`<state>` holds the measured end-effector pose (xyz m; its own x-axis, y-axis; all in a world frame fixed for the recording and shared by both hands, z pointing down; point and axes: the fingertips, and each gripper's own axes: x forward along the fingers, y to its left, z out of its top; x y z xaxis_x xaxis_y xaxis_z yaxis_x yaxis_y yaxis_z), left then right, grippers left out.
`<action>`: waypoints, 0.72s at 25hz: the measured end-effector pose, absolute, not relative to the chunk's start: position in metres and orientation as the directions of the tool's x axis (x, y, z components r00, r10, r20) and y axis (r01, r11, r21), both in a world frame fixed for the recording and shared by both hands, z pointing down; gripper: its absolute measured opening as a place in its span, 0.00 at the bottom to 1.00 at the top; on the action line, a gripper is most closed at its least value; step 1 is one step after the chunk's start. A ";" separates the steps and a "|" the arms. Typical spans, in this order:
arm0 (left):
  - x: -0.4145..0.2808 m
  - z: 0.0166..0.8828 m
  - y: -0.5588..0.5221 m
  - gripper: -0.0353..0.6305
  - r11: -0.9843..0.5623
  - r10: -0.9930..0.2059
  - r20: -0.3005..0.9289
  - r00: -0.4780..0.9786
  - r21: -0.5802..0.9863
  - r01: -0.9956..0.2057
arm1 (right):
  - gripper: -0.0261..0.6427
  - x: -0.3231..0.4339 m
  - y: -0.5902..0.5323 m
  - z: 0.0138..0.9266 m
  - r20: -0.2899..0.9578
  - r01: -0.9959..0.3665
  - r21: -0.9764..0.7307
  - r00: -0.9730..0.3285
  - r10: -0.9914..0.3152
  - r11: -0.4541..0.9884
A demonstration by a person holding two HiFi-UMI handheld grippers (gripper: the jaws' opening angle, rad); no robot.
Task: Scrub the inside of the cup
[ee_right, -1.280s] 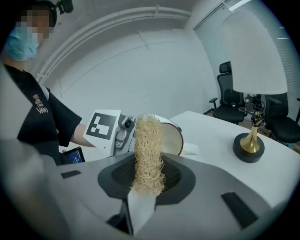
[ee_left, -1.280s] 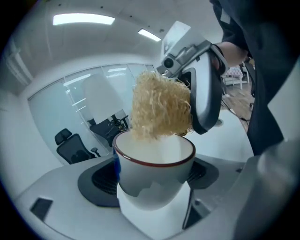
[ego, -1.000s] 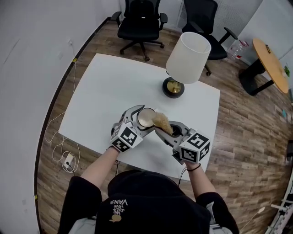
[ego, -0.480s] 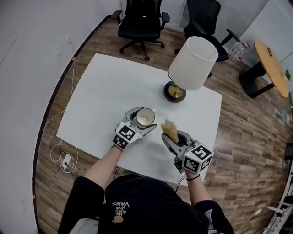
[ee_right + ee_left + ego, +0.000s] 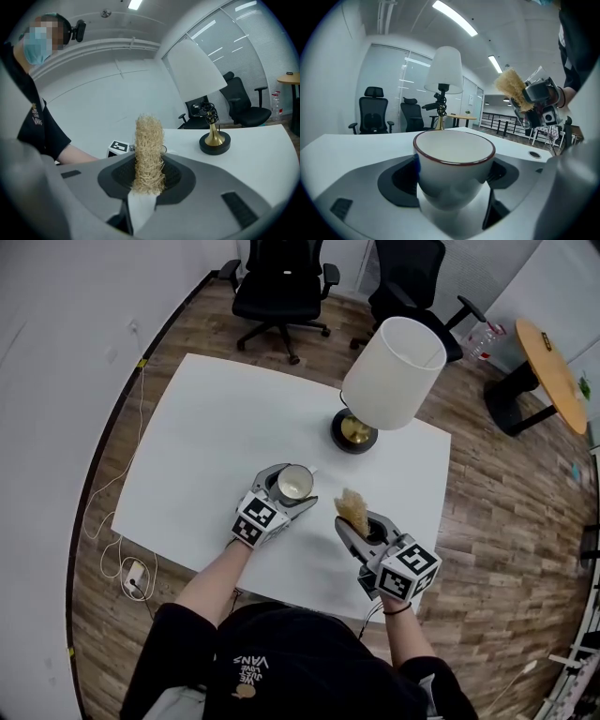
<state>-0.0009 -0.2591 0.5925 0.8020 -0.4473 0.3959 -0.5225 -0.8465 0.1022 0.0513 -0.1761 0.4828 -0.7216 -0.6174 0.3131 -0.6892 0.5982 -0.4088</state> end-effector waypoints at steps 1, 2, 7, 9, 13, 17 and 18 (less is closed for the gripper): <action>0.000 0.594 -0.259 0.65 -0.847 -0.446 0.398 0.802 0.104 -0.522 | 0.18 0.052 -0.176 0.483 0.314 -0.690 -0.409 -0.721 -0.618 0.597; 0.000 0.596 -0.259 0.65 -0.846 -0.444 0.401 0.801 0.107 -0.522 | 0.18 0.053 -0.176 0.483 0.315 -0.690 -0.409 -0.721 -0.618 0.597; 0.000 0.600 -0.258 0.65 -0.844 -0.442 0.392 0.807 0.125 -0.522 | 0.18 0.054 -0.175 0.482 0.310 -0.687 -0.418 -0.723 -0.617 0.595; 0.001 0.600 -0.257 0.65 -0.848 -0.440 0.389 0.809 0.116 -0.517 | 0.18 0.054 -0.175 0.482 0.305 -0.683 -0.425 -0.726 -0.617 0.594; 0.000 0.600 -0.256 0.65 -0.855 -0.443 0.364 0.819 0.104 -0.508 | 0.18 0.051 -0.176 0.480 0.304 -0.679 -0.423 -0.730 -0.612 0.600; 0.000 0.600 -0.255 0.65 -0.852 -0.448 0.363 0.817 0.105 -0.514 | 0.18 0.049 -0.174 0.478 0.300 -0.668 -0.423 -0.741 -0.601 0.612; 0.000 0.600 -0.256 0.66 -0.847 -0.456 0.365 0.812 0.102 -0.522 | 0.18 0.049 -0.174 0.477 0.299 -0.666 -0.423 -0.743 -0.599 0.614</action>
